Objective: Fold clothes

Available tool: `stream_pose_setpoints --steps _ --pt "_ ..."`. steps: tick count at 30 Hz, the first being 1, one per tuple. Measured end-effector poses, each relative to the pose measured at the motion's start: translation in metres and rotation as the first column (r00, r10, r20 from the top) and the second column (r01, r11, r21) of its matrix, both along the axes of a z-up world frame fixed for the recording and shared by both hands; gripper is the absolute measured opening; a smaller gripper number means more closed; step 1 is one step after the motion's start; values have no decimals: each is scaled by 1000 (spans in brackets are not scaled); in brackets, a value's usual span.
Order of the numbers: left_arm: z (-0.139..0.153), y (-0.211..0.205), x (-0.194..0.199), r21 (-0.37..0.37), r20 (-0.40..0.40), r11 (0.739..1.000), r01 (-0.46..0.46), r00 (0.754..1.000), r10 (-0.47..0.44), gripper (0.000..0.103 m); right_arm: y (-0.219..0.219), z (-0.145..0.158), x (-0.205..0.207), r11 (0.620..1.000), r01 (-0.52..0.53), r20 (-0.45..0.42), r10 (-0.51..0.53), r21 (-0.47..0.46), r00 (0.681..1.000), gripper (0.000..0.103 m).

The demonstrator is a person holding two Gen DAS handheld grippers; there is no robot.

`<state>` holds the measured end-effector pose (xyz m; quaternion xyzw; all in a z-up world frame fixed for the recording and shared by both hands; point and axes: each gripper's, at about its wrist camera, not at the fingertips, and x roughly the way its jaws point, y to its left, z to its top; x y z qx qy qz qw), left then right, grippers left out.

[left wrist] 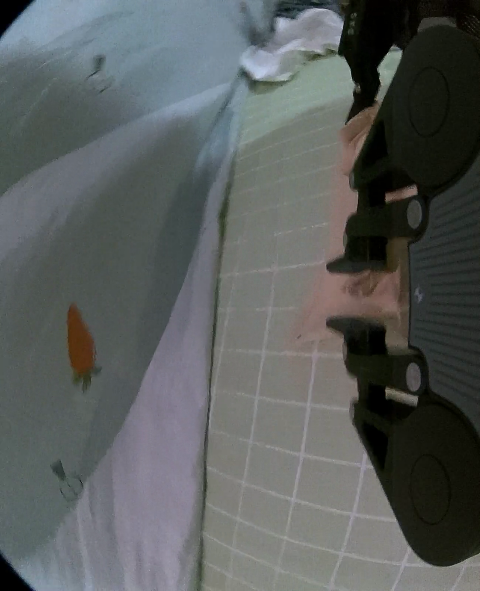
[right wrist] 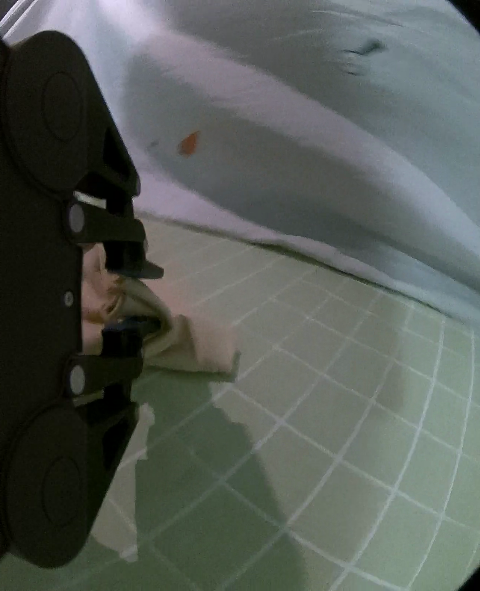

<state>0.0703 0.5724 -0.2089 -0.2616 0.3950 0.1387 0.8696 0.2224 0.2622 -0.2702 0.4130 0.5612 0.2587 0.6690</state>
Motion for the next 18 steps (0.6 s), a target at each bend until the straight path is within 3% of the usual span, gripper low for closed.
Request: stream_pose_setpoints --steps 1,2,4,7,11,14,18 --pt "3 4 -4 10 4 1000 -20 1000 20 48 -5 6 1 999 35 36 -34 -33 999 75" --pt "6 7 -9 19 11 999 -37 999 37 53 -10 14 2 995 73 80 -67 -72 995 92" --pt "16 12 -21 33 38 997 -64 997 63 74 -19 27 2 987 108 161 -88 -121 983 91" --pt "24 12 -42 0 68 998 -55 996 55 86 -24 42 -6 983 64 248 -20 -170 968 96" --pt "14 0 -49 -33 16 999 7 1000 -7 88 -10 50 -37 948 -91 337 197 -304 921 100" --pt "0 -10 -44 -58 -26 997 41 999 -43 88 13 40 -55 906 -187 332 322 -380 887 100" --pt "-16 -15 -27 -71 -33 996 52 998 -54 86 34 28 -62 871 -205 342 378 -446 860 100"
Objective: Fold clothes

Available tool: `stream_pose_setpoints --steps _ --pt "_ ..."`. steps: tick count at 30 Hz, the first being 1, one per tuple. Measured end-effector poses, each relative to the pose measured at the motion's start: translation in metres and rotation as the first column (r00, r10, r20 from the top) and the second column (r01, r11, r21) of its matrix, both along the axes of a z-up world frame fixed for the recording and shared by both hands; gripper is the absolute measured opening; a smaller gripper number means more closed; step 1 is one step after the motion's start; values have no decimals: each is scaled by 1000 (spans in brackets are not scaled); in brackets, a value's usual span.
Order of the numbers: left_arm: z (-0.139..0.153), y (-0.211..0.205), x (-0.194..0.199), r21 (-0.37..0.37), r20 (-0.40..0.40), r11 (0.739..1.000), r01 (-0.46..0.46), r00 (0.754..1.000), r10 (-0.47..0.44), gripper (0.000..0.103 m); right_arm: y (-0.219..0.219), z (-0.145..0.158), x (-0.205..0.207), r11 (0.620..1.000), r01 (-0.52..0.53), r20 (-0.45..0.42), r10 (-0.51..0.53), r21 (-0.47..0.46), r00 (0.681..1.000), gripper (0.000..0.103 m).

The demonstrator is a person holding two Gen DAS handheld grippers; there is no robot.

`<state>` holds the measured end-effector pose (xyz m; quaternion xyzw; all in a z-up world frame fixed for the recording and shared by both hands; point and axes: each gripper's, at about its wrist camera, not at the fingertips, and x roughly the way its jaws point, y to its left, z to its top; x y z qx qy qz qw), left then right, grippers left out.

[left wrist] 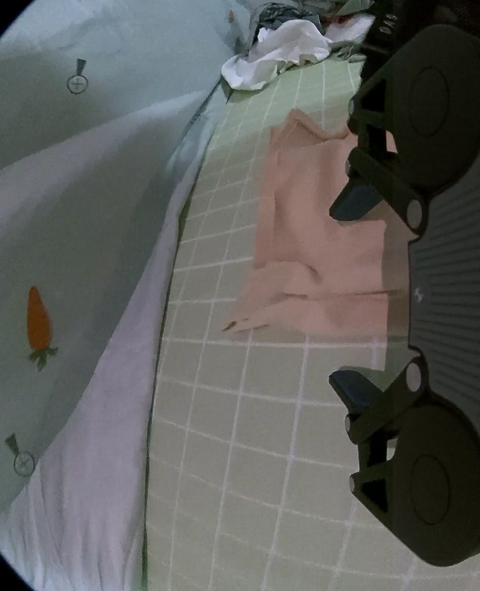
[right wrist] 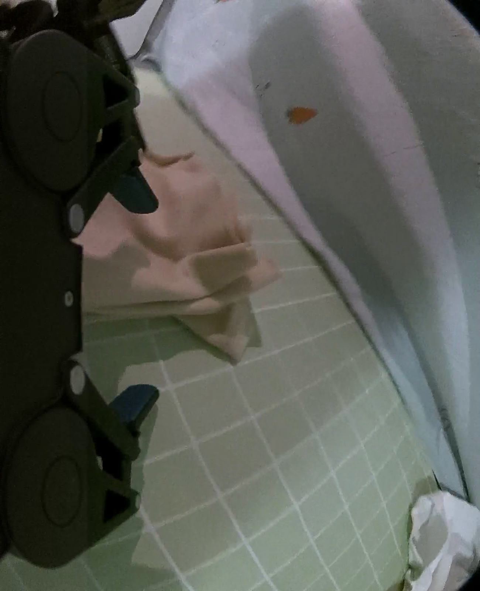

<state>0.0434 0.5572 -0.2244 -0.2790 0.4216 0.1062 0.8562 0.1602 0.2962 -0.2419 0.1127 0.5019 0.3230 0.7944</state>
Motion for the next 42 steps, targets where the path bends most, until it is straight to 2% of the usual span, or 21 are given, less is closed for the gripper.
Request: stream_pose_setpoints --steps 1,2,3,4,5,6,7,8,9,11,14,19,23,27,31,36,40,42 --pt "-4 1 3 -1 13 1000 -9 1000 9 81 4 -1 -1 1000 -8 28 8 -1 1000 100" --pt "-6 0 5 1 33 1000 -20 999 20 80 10 -2 1 1000 -28 43 29 -2 999 97" --pt "-7 -1 4 -2 51 1000 -27 998 27 67 16 -4 4 999 -50 56 50 -3 997 96" --pt "-9 -1 5 -14 58 1000 -25 998 26 54 22 -6 8 998 -66 71 66 -2 995 89" --pt "-11 0 6 -27 66 999 -24 998 25 48 27 -6 12 997 -74 71 73 8 995 80" --pt "-13 0 7 -40 73 999 -22 997 25 31 32 -6 16 997 -81 69 79 18 994 73" --pt "-14 1 6 -56 80 998 -30 996 34 23 37 -6 21 996 -88 66 85 29 994 55" --pt "-14 3 4 -77 84 996 -49 995 56 21 38 -6 22 996 -82 54 79 47 995 40" --pt "-15 5 2 -97 88 993 -69 993 77 17 38 -7 22 995 -74 40 71 66 997 35" --pt "-8 7 -6 -116 104 988 -100 988 112 16 37 -2 18 993 -68 39 65 94 997 26" --pt "8 6 -25 -144 146 983 -116 980 137 15 30 16 -1 990 -75 79 66 123 995 25" --pt "37 -3 -79 -198 170 964 -179 962 213 15 17 40 -38 976 -80 60 69 201 996 24" --pt "66 -13 -143 -149 184 967 -206 955 232 15 12 61 -78 954 -141 44 134 263 990 24" --pt "82 -14 -215 -137 181 946 -293 932 315 15 34 72 -118 924 -243 32 245 296 969 24" --pt "81 1 -285 -148 155 893 -424 882 445 15 80 73 -157 887 -357 20 368 294 930 23" --pt "72 50 -354 -141 123 822 -552 814 568 15 168 65 -203 831 -491 0 509 262 861 22" --pt "58 119 -395 -143 82 763 -630 761 644 15 252 47 -242 798 -556 -42 579 234 814 22" --pt "52 167 -410 -147 59 725 -673 726 685 14 298 37 -258 798 -556 -82 586 233 806 22"
